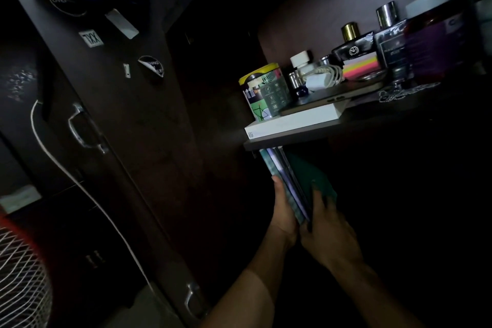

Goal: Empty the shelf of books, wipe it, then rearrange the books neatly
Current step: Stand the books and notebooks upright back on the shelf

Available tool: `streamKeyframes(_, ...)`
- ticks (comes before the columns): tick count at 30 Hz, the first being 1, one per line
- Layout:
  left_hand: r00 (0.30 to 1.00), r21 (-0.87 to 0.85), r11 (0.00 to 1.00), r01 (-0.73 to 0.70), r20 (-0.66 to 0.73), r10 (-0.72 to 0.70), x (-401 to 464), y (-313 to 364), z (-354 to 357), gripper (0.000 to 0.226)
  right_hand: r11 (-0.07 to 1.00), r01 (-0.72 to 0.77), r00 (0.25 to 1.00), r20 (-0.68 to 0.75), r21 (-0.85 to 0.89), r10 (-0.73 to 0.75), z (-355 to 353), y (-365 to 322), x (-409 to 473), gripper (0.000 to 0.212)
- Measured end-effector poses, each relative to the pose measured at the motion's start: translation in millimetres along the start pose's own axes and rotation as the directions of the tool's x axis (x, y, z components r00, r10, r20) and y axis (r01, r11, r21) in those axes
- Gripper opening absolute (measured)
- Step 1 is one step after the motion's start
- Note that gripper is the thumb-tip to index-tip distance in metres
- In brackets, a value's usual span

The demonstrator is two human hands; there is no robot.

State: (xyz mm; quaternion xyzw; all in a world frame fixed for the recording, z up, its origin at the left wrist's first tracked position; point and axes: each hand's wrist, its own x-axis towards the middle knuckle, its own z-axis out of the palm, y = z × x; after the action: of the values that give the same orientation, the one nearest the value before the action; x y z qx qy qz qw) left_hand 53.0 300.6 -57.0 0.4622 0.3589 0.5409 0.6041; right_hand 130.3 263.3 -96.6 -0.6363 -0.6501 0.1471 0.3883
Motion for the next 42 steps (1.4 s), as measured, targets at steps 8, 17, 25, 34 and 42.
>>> streamKeyframes(8,0.988,0.021,0.999,-0.033,-0.151,0.036,13.6,-7.0,-3.3,0.095,0.995,0.031,0.992,0.115,0.099,-0.042,-6.3,5.5,2.3,0.095)
streamKeyframes(17,1.0,-0.054,0.998,-0.014,-0.011,0.013,15.4,-3.7,-5.6,0.089,0.924,0.092,0.991,0.052,0.372,-0.12,-20.7,33.4,5.2,0.093)
streamKeyframes(25,0.973,0.008,0.991,-0.137,-0.189,0.136,21.4,-11.7,7.0,0.115,0.916,0.098,0.982,0.109,0.388,-0.151,-13.0,38.3,12.1,0.086)
streamKeyframes(34,0.841,0.366,0.851,-0.377,-0.249,0.48,4.5,-39.5,9.2,0.028,0.906,0.158,0.983,0.026,0.393,-0.183,-7.7,43.3,11.9,0.077)
streamKeyframes(42,0.904,0.426,0.844,-0.325,-0.122,0.41,11.7,-34.7,-4.6,0.049,0.923,0.156,0.987,-0.015,0.351,-0.16,-5.0,41.2,14.3,0.074)
